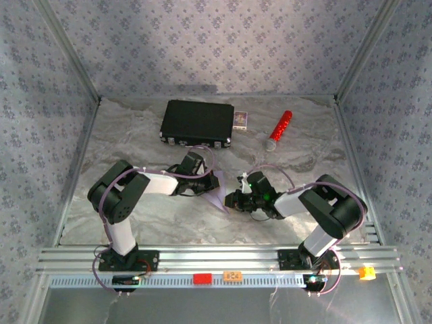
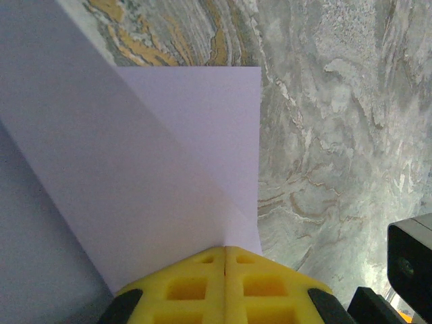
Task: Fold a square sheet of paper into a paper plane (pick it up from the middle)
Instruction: Fourth fold the wing at the center of the table.
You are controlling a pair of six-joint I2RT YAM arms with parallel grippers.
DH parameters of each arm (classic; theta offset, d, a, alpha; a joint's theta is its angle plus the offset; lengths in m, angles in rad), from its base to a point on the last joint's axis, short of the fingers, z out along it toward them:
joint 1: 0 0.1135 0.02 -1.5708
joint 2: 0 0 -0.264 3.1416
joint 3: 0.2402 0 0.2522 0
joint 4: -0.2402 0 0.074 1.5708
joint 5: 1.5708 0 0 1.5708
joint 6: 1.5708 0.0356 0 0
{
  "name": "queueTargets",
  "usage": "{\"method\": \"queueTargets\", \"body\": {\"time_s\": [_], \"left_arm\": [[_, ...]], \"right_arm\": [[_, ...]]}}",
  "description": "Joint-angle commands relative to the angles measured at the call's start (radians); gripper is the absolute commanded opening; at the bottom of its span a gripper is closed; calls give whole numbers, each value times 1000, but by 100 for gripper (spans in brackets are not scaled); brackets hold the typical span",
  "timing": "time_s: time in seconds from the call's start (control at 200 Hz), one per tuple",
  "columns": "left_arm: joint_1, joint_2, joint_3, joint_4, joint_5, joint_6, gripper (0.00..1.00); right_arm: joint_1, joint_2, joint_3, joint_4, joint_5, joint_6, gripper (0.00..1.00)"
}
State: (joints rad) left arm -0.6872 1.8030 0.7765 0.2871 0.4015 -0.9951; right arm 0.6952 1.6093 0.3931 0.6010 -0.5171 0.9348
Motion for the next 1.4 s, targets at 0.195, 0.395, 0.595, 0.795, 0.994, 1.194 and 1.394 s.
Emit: {"method": "queueTargets", "body": {"time_s": [0.195, 0.395, 0.595, 0.795, 0.994, 1.194, 1.394], "left_arm": [[7, 29, -17, -62, -24, 13, 4], [5, 29, -17, -61, -25, 9, 4], [6, 25, -22, -62, -25, 9, 3], [6, 22, -25, -60, -29, 9, 3], [6, 21, -28, -56, -29, 6, 3], [6, 19, -30, -54, -30, 4, 3], [6, 19, -32, -54, -30, 2, 3]], "right_arm": [[24, -67, -32, -198, -20, -34, 15], [26, -64, -41, -224, -18, -53, 11], [33, -56, -47, -219, -19, -45, 13], [48, -97, -50, -261, -3, -46, 16], [58, -102, -57, -303, 22, -65, 10], [58, -124, -50, -340, 64, -63, 15], [67, -151, -45, -391, 81, -77, 12]]}}
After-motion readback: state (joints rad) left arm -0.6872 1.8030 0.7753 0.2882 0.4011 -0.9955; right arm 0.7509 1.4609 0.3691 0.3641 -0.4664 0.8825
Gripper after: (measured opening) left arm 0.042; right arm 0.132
